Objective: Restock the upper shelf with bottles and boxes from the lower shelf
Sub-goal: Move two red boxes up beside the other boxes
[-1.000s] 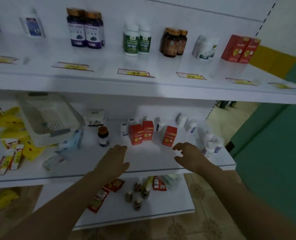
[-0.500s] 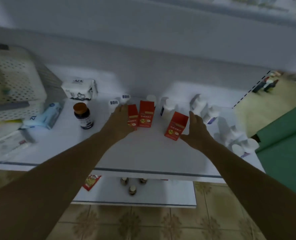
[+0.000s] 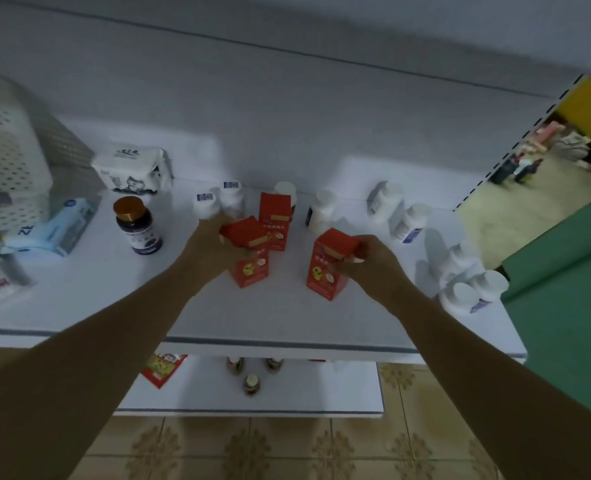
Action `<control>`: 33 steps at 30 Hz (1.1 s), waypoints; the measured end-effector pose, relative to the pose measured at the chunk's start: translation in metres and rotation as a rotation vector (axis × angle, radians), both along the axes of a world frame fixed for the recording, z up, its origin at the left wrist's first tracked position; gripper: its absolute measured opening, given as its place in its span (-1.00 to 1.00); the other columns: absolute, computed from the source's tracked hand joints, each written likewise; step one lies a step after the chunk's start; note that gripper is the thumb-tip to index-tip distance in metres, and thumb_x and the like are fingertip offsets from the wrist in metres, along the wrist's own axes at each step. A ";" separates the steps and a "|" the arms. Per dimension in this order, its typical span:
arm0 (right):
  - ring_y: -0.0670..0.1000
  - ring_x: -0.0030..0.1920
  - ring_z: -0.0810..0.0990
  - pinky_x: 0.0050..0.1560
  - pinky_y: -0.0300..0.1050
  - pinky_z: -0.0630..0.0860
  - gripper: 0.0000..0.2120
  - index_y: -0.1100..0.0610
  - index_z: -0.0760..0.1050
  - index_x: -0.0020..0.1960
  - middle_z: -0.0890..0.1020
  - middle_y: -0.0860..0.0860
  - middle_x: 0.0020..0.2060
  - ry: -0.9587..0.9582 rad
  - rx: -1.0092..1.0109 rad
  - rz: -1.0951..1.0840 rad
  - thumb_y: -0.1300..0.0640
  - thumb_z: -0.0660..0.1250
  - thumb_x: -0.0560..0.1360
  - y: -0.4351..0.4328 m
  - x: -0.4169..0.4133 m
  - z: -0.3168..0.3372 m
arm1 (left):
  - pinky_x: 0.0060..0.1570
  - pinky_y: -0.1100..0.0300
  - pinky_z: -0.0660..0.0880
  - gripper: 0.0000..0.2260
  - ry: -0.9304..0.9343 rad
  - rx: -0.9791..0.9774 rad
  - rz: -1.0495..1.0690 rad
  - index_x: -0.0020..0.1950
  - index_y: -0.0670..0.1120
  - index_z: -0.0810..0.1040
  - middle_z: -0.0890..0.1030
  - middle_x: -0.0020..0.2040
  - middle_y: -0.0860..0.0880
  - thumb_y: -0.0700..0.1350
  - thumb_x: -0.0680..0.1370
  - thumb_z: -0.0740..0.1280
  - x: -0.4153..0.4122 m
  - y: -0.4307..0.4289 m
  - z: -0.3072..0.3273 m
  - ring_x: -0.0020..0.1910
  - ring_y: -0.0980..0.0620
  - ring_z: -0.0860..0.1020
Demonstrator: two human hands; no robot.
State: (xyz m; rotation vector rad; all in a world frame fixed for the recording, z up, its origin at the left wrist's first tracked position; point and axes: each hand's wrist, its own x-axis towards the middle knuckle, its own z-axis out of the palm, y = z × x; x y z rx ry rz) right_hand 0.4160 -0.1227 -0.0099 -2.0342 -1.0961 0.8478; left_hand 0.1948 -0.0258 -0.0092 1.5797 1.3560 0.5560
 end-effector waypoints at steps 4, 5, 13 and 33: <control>0.00 -0.05 0.65 -0.05 -0.20 0.58 -0.79 0.12 0.49 -0.02 0.65 0.06 -0.04 0.470 0.132 -0.008 0.22 0.46 0.40 -0.028 -0.022 0.036 | 0.09 0.13 0.45 -0.66 -0.575 -0.410 0.010 -0.05 -0.09 0.48 0.61 0.00 -0.12 -0.32 0.26 0.48 -0.018 -0.037 0.029 0.03 -0.09 0.59; 0.06 -0.01 0.66 -0.03 -0.14 0.57 -0.77 0.15 0.47 0.01 0.65 0.10 -0.02 0.548 0.151 0.002 0.22 0.45 0.40 -0.036 -0.027 0.046 | 0.13 0.07 0.47 -0.64 -0.619 -0.441 -0.011 0.01 -0.13 0.48 0.61 0.04 -0.17 -0.28 0.27 0.48 -0.021 -0.046 0.038 0.04 -0.13 0.60; 0.18 -0.02 0.68 0.10 0.13 0.58 -0.60 0.16 0.55 0.15 0.69 0.17 -0.01 0.771 0.270 0.017 -0.13 0.29 0.50 -0.102 -0.087 0.138 | 0.01 -0.01 0.57 -0.46 -0.695 -0.440 -0.145 0.19 -0.14 0.46 0.65 0.01 -0.19 0.15 0.36 0.43 -0.044 -0.134 0.136 -0.10 -0.11 0.67; 0.02 -0.31 0.69 -0.11 -0.04 0.60 -0.72 0.04 0.58 -0.09 0.71 0.04 -0.29 0.669 0.695 -0.085 -0.15 0.26 0.49 -0.237 -0.106 0.316 | -0.27 0.06 0.64 -0.50 -0.809 -0.276 -0.542 0.02 -0.14 0.62 0.71 -0.15 -0.18 0.25 0.35 0.28 -0.005 -0.240 0.312 -0.29 -0.11 0.69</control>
